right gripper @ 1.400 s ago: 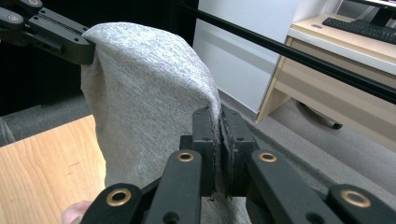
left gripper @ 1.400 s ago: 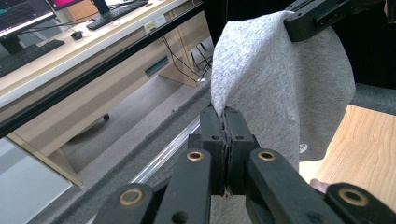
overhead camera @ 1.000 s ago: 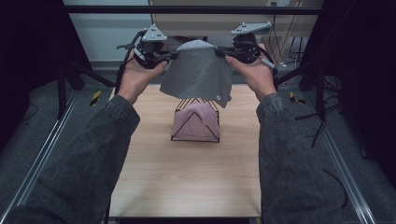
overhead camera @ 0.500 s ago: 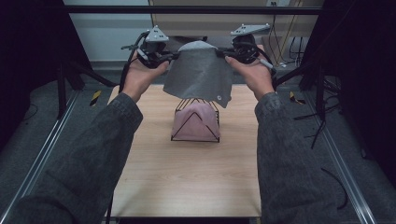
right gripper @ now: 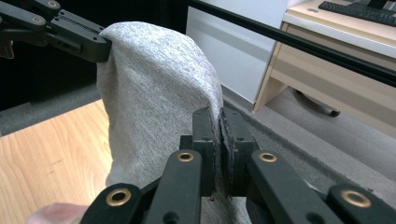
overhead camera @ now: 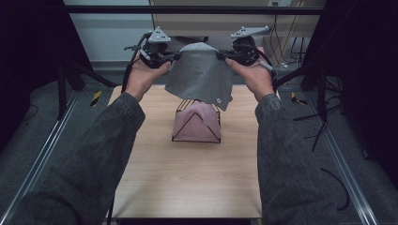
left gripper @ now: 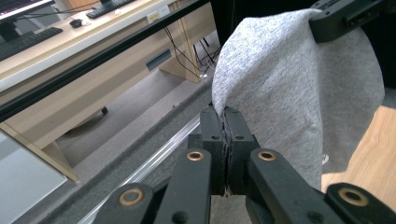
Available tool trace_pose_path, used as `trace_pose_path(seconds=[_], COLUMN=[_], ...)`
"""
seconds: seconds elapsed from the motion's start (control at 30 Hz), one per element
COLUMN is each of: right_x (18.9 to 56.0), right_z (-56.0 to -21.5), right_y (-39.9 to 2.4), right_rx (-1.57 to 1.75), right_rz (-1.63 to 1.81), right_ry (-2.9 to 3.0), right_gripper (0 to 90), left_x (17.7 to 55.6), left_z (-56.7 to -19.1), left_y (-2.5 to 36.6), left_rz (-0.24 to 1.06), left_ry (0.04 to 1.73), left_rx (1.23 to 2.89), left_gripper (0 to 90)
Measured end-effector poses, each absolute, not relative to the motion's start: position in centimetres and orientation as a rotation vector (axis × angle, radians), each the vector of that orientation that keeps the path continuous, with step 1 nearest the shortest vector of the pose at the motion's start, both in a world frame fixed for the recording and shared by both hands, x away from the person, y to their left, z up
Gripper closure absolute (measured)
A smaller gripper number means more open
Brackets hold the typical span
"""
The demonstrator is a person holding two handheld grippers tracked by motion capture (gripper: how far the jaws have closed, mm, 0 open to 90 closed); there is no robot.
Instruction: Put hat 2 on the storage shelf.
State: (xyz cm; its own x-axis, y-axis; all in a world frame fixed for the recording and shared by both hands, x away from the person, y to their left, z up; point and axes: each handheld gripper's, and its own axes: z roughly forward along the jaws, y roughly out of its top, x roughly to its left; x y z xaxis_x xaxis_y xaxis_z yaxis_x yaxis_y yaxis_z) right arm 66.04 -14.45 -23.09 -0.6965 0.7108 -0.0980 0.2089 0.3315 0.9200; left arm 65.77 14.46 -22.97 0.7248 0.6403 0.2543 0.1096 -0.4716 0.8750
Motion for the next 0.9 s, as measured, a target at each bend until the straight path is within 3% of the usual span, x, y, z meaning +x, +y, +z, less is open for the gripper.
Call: trace_pose_path(seconds=[0.9], right_x=[64.8], right_z=[-26.8], right_y=[-13.0], right_rx=[0.798], right_rz=[1.324], right_ry=[2.224], right_gripper=[85.7], left_x=[63.2], left_z=[-26.8], left_y=[16.1], left_rz=[0.641], left_ry=[0.586], left_rx=[2.046], left_gripper=[88.5])
